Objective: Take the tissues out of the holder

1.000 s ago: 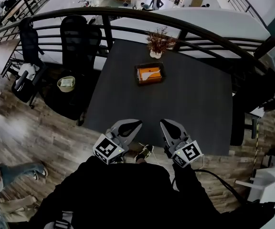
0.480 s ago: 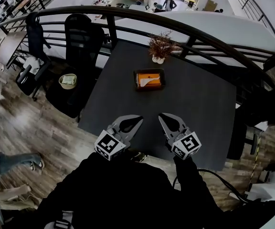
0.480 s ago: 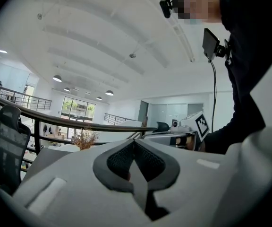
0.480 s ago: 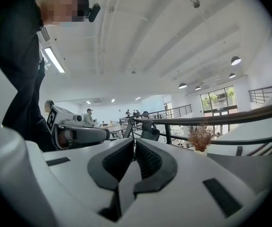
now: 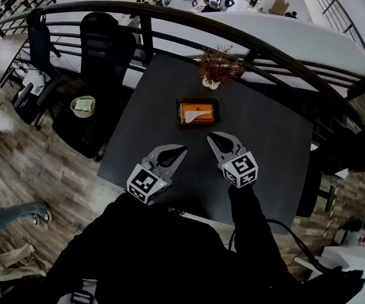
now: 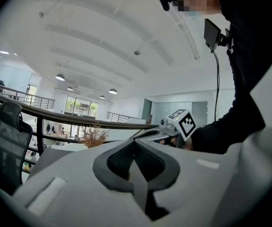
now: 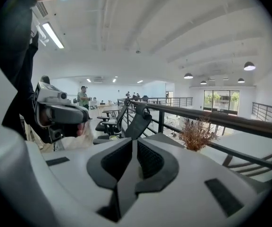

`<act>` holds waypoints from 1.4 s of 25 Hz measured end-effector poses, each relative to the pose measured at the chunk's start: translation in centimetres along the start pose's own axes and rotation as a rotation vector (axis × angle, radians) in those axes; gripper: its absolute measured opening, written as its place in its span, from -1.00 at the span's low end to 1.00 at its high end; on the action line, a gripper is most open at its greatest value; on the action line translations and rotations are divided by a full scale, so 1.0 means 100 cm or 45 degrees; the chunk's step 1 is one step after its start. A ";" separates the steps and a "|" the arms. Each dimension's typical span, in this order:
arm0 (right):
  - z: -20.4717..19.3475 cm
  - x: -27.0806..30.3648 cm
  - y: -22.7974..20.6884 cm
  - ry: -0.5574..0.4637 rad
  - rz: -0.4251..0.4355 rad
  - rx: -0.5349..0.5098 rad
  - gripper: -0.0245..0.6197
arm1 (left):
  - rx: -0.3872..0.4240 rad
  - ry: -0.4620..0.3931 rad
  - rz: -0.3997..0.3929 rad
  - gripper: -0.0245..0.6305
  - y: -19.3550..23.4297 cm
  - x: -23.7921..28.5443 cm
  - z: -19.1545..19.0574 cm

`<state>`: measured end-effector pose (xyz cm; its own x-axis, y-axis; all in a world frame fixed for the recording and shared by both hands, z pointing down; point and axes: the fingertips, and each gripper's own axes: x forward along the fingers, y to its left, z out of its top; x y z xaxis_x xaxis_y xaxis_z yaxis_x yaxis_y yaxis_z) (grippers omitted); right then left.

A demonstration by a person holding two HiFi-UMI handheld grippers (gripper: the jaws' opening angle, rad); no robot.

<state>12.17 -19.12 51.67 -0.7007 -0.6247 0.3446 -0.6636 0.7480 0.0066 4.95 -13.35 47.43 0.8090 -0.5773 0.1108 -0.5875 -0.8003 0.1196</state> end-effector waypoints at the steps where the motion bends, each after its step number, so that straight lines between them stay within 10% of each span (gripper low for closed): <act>1: -0.005 0.011 -0.009 0.037 0.000 -0.020 -0.84 | -0.003 0.003 -0.001 -0.90 0.006 0.004 -0.003; 17: -0.105 0.155 -0.083 0.795 0.294 -0.517 -0.22 | -0.069 0.028 -0.020 -0.90 0.068 0.043 -0.033; 35: -0.190 0.201 -0.099 1.219 0.585 -0.731 0.33 | -0.129 0.052 -0.012 -0.90 0.112 0.058 -0.050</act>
<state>9.62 -34.86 76.36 -0.2011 -0.0367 0.9789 -0.0196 0.9992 0.0334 3.02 -24.84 54.38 0.8143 -0.5609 0.1491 -0.5803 -0.7842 0.2195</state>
